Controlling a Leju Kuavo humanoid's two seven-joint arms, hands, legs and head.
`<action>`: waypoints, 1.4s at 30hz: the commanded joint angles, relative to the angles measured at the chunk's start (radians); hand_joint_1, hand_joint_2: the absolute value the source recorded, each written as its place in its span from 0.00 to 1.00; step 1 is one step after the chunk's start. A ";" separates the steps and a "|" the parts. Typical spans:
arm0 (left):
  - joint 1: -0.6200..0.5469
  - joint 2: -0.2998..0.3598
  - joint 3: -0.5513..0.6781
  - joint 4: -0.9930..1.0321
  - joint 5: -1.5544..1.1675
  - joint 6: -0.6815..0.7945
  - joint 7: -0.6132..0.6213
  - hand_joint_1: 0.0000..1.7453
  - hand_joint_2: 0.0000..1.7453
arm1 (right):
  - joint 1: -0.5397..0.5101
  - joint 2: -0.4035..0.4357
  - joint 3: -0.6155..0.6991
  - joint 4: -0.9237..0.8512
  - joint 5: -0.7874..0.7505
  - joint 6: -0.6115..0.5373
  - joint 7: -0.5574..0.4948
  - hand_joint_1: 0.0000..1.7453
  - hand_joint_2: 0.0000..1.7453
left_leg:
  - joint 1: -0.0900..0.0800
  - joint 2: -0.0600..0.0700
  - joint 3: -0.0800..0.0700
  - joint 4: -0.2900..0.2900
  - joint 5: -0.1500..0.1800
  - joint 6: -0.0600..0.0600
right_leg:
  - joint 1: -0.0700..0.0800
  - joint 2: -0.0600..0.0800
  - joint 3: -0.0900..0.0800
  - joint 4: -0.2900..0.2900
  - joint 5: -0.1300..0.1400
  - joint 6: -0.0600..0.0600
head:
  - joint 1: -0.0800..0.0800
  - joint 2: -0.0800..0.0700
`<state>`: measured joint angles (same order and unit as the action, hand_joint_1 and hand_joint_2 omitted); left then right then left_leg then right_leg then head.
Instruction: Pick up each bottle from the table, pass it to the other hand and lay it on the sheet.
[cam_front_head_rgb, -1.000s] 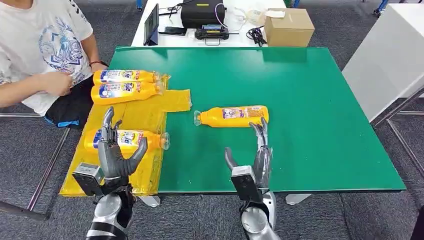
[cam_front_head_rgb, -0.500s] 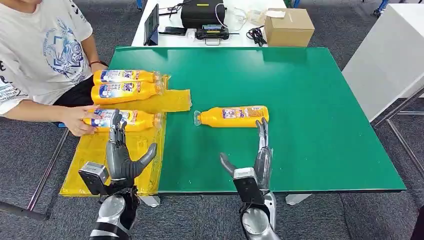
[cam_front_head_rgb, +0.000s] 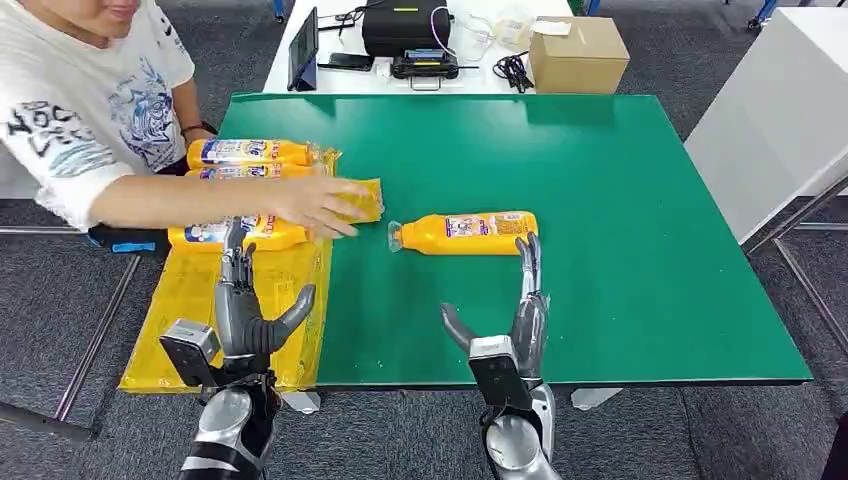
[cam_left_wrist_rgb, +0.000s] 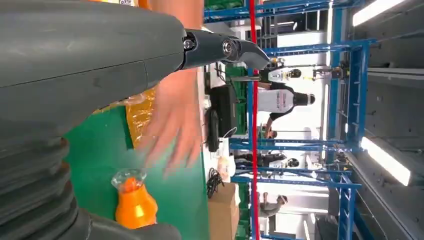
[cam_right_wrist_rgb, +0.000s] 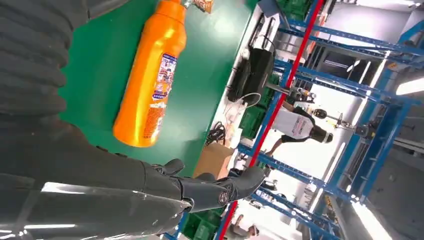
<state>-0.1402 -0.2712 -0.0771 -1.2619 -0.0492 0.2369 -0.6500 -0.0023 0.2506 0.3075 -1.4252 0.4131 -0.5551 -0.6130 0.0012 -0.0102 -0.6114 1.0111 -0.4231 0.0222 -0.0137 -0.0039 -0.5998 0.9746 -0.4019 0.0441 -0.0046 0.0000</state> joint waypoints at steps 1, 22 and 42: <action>-0.030 0.010 0.007 0.063 0.012 0.004 0.012 0.00 1.00 | -0.009 -0.011 0.004 0.013 -0.003 0.004 0.010 0.00 1.00 | 0.001 0.001 0.004 -0.001 -0.001 -0.001 | 0.001 0.000 0.004 -0.001 -0.001 -0.002 | 0.000 0.000; -0.033 0.015 0.011 0.079 0.026 -0.013 0.021 0.00 1.00 | -0.010 -0.034 0.016 0.019 0.018 0.042 0.061 0.00 1.00 | 0.000 0.001 0.003 -0.001 -0.001 -0.001 | 0.000 0.000 0.003 -0.001 -0.001 -0.001 | 0.000 0.000; -0.034 0.023 0.041 0.085 0.007 -0.020 0.033 0.00 1.00 | -0.172 -0.122 0.013 0.271 0.229 0.219 0.360 0.00 1.00 | 0.001 0.002 0.005 -0.001 -0.001 -0.001 | 0.001 0.002 0.005 -0.002 0.000 -0.002 | 0.000 0.000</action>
<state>-0.1400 -0.2697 -0.0717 -1.2440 -0.0313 0.2209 -0.6313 -0.0462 0.2090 0.3185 -1.3477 0.6138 -0.3731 -0.3040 0.0012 -0.0111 -0.6118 1.0110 -0.4228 0.0224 -0.0137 -0.0042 -0.5995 0.9746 -0.4019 0.0441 -0.0046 0.0000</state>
